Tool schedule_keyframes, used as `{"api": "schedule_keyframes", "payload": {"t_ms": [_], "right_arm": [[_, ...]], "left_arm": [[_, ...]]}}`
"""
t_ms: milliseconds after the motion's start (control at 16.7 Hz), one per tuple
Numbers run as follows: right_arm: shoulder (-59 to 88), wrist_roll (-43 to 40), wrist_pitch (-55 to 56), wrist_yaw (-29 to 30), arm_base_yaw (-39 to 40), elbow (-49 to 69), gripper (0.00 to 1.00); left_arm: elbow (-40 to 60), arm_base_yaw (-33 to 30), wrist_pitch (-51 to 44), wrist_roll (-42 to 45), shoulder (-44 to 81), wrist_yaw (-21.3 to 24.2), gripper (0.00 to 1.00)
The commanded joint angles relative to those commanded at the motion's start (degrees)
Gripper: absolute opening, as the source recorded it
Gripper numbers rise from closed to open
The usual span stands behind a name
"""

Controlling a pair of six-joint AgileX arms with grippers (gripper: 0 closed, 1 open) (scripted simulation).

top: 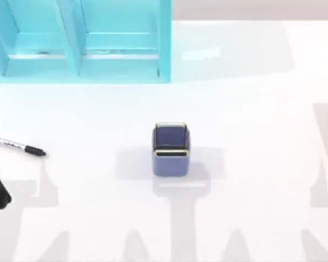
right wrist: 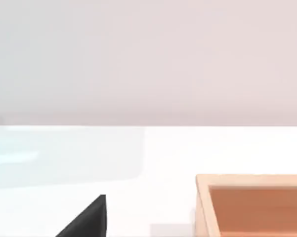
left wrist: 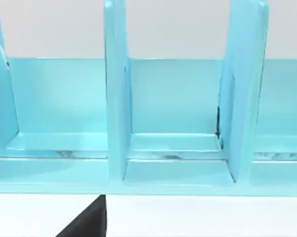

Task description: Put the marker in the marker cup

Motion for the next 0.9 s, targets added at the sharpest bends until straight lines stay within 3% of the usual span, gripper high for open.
{"api": "schedule_keyframes", "payload": {"t_ms": [240,420,900], "right_arm": [[0.0,0.0,0.0,0.0,0.0,0.0,1.0],[0.0,0.0,0.0,0.0,0.0,0.0,1.0],[0.0,0.0,0.0,0.0,0.0,0.0,1.0]], "left_arm": [[0.5,0.8,0.7,-1.8,2.0,1.0,1.0],[2.3,3.1,3.1,-8.7,9.3,4.7,1.0],[12.0,12.6,15.7,-38.9,52.2,19.6,1.0]]}}
